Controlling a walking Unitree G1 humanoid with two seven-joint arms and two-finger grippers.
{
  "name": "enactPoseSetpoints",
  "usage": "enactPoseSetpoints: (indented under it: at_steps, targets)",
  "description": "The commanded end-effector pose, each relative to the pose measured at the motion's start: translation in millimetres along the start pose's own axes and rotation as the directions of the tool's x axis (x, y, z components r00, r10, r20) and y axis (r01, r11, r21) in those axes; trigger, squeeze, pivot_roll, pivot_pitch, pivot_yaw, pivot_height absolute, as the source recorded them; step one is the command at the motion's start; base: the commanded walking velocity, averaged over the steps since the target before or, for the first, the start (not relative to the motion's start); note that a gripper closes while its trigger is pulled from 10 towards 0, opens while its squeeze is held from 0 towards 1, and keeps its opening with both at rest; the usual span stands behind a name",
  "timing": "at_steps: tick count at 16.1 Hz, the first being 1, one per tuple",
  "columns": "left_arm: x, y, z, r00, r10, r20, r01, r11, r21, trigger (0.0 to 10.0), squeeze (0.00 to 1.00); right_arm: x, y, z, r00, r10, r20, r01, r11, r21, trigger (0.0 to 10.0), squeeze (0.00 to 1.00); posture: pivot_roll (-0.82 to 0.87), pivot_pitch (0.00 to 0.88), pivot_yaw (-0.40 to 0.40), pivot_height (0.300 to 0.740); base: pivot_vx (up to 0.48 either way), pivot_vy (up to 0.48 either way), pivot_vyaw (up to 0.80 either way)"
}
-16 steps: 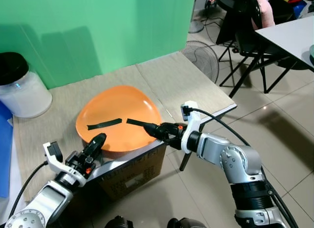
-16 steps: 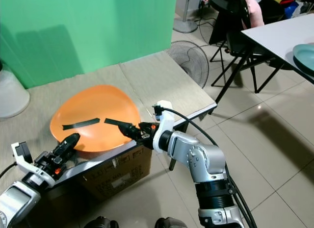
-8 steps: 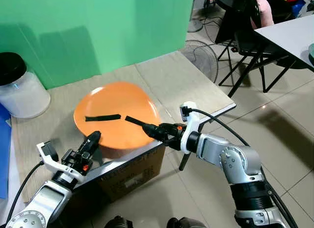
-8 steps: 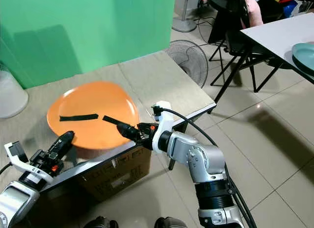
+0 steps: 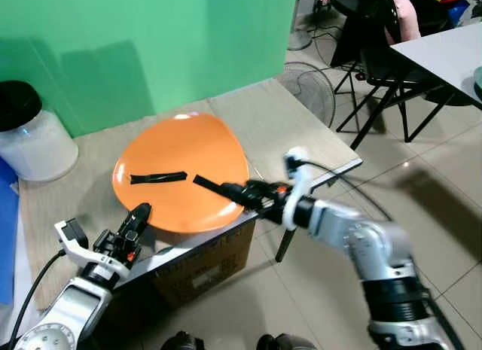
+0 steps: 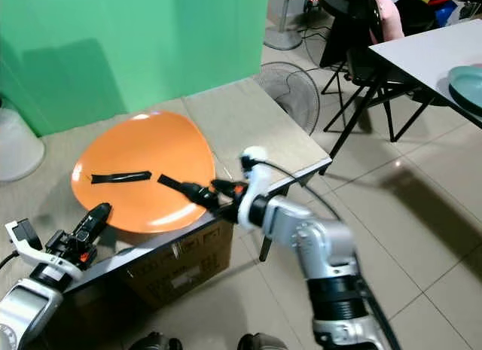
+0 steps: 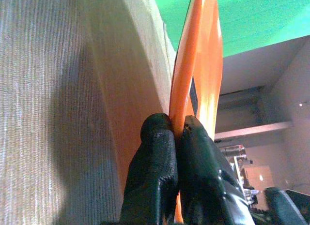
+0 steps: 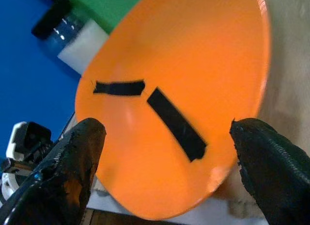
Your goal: Setting the table
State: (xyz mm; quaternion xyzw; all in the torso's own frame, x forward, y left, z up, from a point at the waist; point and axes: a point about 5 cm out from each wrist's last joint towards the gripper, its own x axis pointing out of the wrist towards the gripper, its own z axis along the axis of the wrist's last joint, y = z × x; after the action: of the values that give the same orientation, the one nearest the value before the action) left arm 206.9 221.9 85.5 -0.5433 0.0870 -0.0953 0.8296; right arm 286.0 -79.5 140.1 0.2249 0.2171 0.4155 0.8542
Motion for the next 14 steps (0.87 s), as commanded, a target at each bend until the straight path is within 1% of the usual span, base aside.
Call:
enactPoseSetpoints:
  at_steps: [1, 3, 4, 5, 6, 7, 8, 9, 10, 11, 12, 13, 14]
  targets:
    - [0.9, -1.1, 2.3, 1.0, 0.012, 0.029, -0.013, 1.0, 0.026, 0.0, 0.0, -10.1, 3.8, 17.2, 0.996, 0.026, 0.079, -0.023, 0.999, -0.047, 10.0, 0.0, -0.08, 0.086, -0.022, 0.74, 0.0, 0.0, 0.0]
    - [4.3, -13.0, 7.3, 0.997, 0.003, 0.071, -0.011, 0.993, 0.115, 0.0, 0.0, -25.6, 4.5, 32.8, 0.987, 0.005, 0.161, 0.008, 0.997, -0.079, 10.0, 0.0, -0.08, 0.083, -0.022, 0.74, 0.0, 0.0, 0.0]
    - [8.6, -24.2, 8.0, 0.996, -0.012, 0.083, -0.006, 0.977, 0.214, 0.0, 0.0, -37.8, 2.3, 40.5, 0.976, -0.05, 0.213, 0.076, 0.99, -0.118, 10.0, 0.0, -0.07, 0.08, -0.024, 0.74, 0.0, 0.0, 0.0]
    - [14.6, -42.0, 6.5, 0.995, -0.054, 0.084, 0.028, 0.958, 0.286, 0.0, 0.0, -51.3, 1.0, 44.0, 0.964, -0.111, 0.241, 0.156, 0.972, -0.177, 10.0, 0.0, -0.07, 0.074, -0.021, 0.74, 0.0, 0.0, 0.0]
    - [22.7, -64.5, 3.0, 0.992, -0.098, 0.081, 0.061, 0.926, 0.372, 0.0, 0.0, -65.8, 0.2, 42.4, 0.949, -0.18, 0.26, 0.243, 0.94, -0.238, 10.0, 0.0, -0.07, 0.07, -0.017, 0.74, 0.0, 0.0, 0.0]
    - [26.9, -76.1, 0.9, 0.989, -0.123, 0.087, 0.076, 0.906, 0.416, 0.0, 0.0, -72.4, -0.2, 41.6, 0.934, -0.22, 0.281, 0.294, 0.921, -0.257, 10.0, 0.0, -0.07, 0.063, -0.013, 0.74, 0.0, 0.0, 0.0]
    - [34.7, -90.4, -2.4, 0.982, -0.145, 0.118, 0.079, 0.894, 0.441, 0.0, 0.0, -80.6, -2.5, 41.5, 0.892, -0.302, 0.336, 0.398, 0.877, -0.27, 10.0, 0.0, -0.07, 0.048, -0.002, 0.74, 0.0, 0.0, 0.0]
    - [41.8, -106.0, -8.3, 0.975, -0.182, 0.128, 0.098, 0.869, 0.485, 0.0, 0.0, -89.3, -5.0, 39.8, 0.84, -0.387, 0.381, 0.506, 0.813, -0.289, 10.0, 0.0, -0.08, 0.034, 0.007, 0.74, 0.0, 0.0, 0.0]
    - [43.6, -110.7, -9.3, 0.971, -0.195, 0.135, 0.102, 0.857, 0.505, 0.0, 0.0, -91.4, -6.6, 38.0, 0.819, -0.419, 0.392, 0.536, 0.801, -0.265, 10.0, 0.0, -0.08, 0.031, 0.009, 0.74, 0.0, 0.0, 0.0]
    - [46.2, -118.7, -11.2, 0.965, -0.215, 0.153, 0.101, 0.836, 0.54, 0.0, 0.0, -95.2, -9.1, 34.4, 0.784, -0.473, 0.402, 0.591, 0.767, -0.251, 10.0, 0.0, -0.08, 0.028, 0.011, 0.74, 0.0, 0.0, 0.0]
    - [47.5, -128.9, -14.0, 0.952, -0.239, 0.192, 0.091, 0.819, 0.566, 0.0, 0.0, -99.7, -9.6, 30.7, 0.742, -0.521, 0.421, 0.659, 0.682, -0.317, 10.0, 0.0, -0.08, 0.014, 0.02, 0.74, 0.0, 0.0, -0.8]
    - [46.5, -138.0, -16.2, 0.94, -0.256, 0.227, 0.075, 0.802, 0.592, 1.2, 0.0, -101.0, -8.0, 27.9, 0.722, -0.539, 0.435, 0.683, 0.653, -0.325, 10.0, 0.0, -0.09, 0.008, 0.024, 0.74, 0.0, 0.0, -0.8]
    - [46.5, -141.7, -18.4, 0.94, -0.258, 0.225, 0.071, 0.792, 0.607, 4.4, 0.0, -101.3, -7.3, 27.5, 0.711, -0.547, 0.442, 0.694, 0.646, -0.317, 10.0, 0.0, -0.09, 0.008, 0.024, 0.74, 0.0, 0.0, -0.8]
